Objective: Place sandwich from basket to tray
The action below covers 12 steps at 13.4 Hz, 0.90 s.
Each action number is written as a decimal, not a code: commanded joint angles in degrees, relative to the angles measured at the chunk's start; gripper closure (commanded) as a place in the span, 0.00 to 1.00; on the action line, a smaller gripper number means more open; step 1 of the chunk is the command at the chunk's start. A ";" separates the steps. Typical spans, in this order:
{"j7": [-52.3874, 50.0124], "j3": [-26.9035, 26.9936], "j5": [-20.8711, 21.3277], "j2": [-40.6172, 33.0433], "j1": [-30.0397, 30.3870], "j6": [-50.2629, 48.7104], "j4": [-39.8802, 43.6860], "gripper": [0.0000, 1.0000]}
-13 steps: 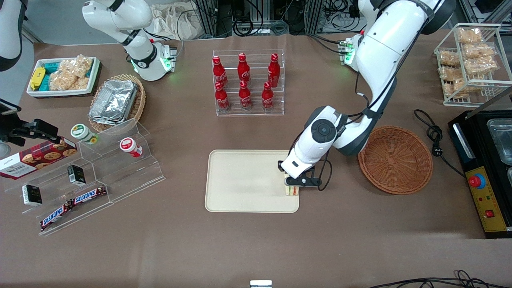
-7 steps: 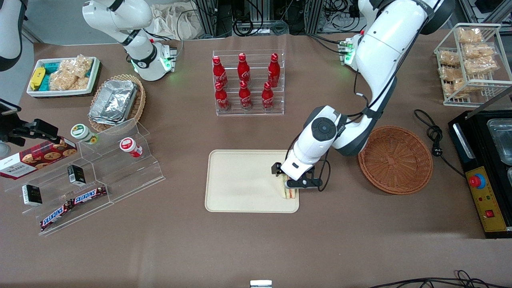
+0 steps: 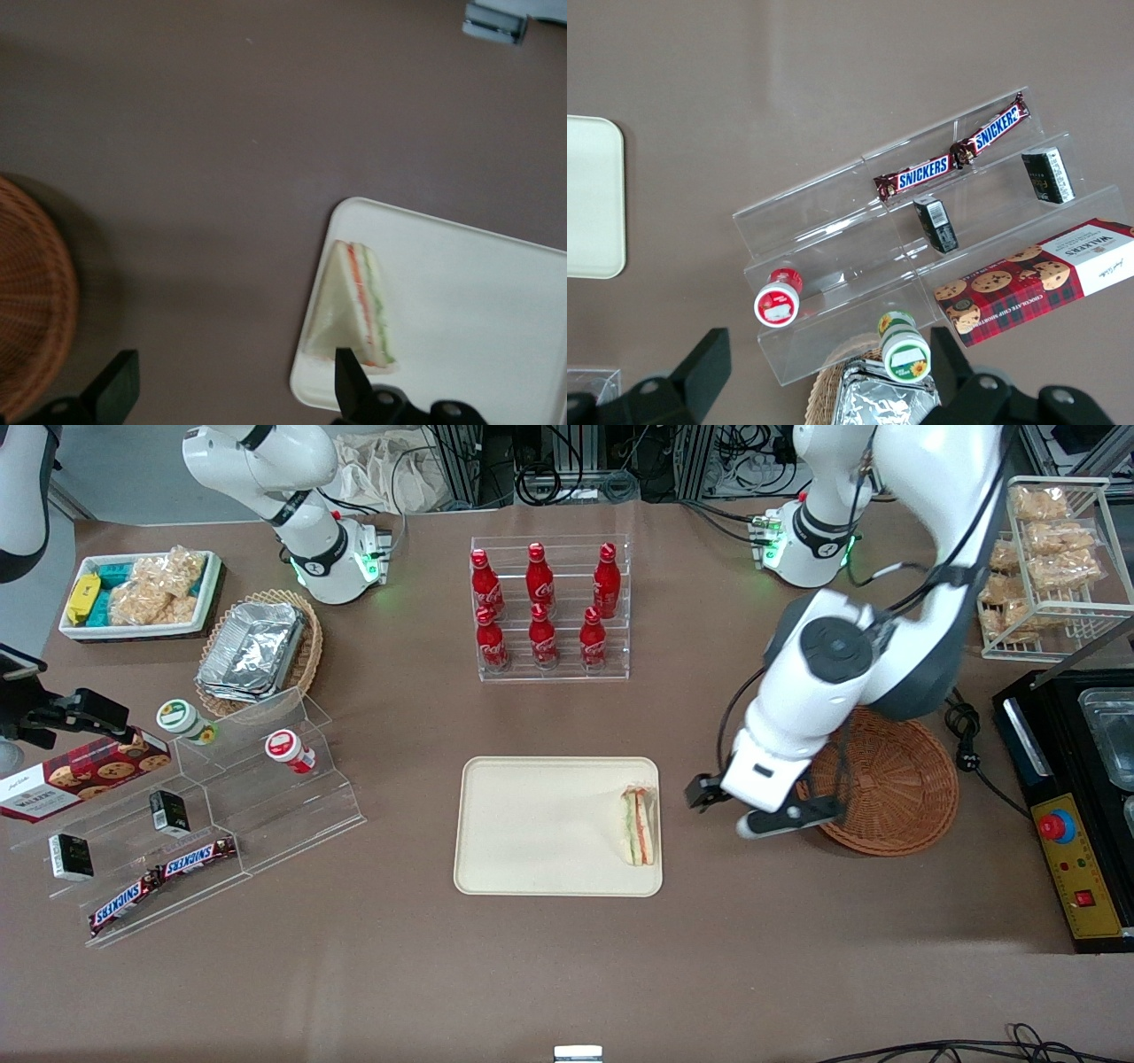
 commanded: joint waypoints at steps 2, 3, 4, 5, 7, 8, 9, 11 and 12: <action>13.83 -0.03 -5.89 -9.14 7.61 -15.38 0.10 0.01; 16.22 -0.03 -6.51 -10.72 9.98 -19.70 1.07 0.01; 18.24 0.14 -6.86 -12.04 11.31 -23.05 2.21 0.01; 19.83 0.58 -6.95 -13.36 12.46 -25.95 2.83 0.01; 22.20 3.12 -7.22 -17.83 12.64 -30.79 2.31 0.01; 25.09 4.52 -7.57 -20.03 12.64 -33.25 2.13 0.01; 27.38 5.50 -8.00 -21.36 12.64 -35.36 2.04 0.01; 29.07 5.59 -7.40 -19.98 12.64 -35.91 3.61 0.01; 29.25 5.51 -7.22 -18.58 12.64 -36.09 5.45 0.01</action>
